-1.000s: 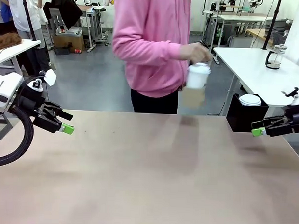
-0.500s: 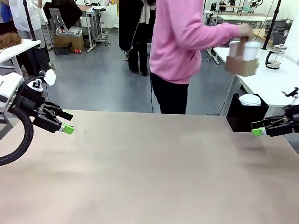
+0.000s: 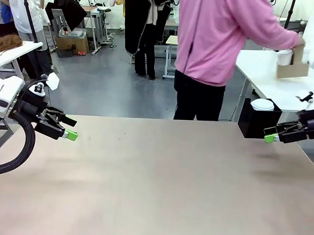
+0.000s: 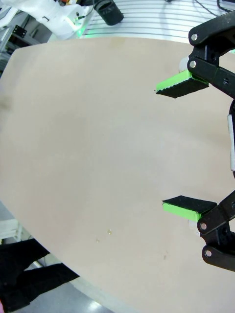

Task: Pour a drink into a cup and package it in a carrier.
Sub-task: Insert the held 600 ml Paper Cup into the Cup Carrier.

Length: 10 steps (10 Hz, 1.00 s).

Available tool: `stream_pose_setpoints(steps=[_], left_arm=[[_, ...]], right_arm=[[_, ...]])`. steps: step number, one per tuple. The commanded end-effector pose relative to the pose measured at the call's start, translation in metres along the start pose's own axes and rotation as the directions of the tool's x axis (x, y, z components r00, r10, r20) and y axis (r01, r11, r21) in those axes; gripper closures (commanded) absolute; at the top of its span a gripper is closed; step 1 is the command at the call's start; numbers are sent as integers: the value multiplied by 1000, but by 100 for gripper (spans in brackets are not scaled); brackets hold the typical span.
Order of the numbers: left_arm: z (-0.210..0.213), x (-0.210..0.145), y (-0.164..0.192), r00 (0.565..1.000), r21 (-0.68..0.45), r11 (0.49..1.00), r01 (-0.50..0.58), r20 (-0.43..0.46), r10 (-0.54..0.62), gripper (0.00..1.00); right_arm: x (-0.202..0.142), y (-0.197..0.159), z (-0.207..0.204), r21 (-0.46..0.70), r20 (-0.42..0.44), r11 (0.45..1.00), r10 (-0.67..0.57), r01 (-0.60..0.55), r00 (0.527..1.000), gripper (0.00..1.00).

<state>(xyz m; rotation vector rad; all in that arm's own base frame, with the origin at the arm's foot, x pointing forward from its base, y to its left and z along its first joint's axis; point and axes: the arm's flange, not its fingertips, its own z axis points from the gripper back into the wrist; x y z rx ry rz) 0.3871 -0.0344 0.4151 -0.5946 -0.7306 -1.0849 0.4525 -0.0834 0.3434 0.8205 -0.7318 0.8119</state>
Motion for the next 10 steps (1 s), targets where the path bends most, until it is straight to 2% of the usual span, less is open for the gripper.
stream_pose_setpoints(steps=[1,10], left_arm=[[0,-1,0,1000,-5,1000,4,13,-4,0],[0,-1,0,1000,-5,1000,4,13,-4,0]], right_arm=[[3,-1,2,-4,-2,1000,6,-6,1000,0],[3,-1,2,-4,-2,1000,6,-6,1000,0]])
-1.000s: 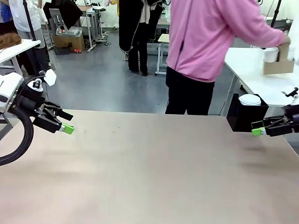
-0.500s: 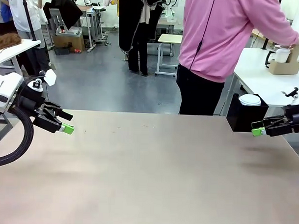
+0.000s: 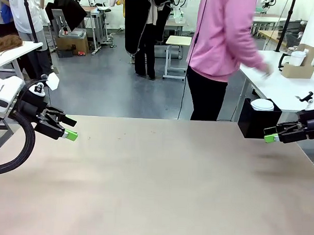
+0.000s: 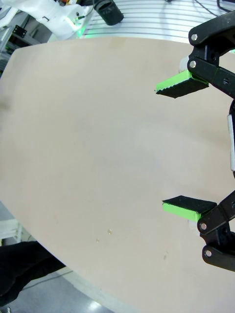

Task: Pour a drink into a cup and package it in a carrier.
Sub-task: Insert the held 600 ml Paper Cup into the Cup Carrier.

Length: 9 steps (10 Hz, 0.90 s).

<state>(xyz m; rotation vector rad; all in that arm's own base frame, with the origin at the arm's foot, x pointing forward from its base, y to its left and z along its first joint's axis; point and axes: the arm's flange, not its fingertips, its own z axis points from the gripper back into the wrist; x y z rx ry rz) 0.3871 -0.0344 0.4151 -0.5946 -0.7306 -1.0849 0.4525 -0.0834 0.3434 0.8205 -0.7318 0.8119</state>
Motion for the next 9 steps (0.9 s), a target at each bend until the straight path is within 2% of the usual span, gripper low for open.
stream_pose_setpoints(steps=[1,9], left_arm=[[0,-1,0,1000,-5,1000,4,13,-4,0],[0,-1,0,1000,-5,1000,4,13,-4,0]], right_arm=[[3,-1,2,-4,-2,1000,6,-6,1000,0],[3,-1,2,-4,-2,1000,6,-6,1000,0]])
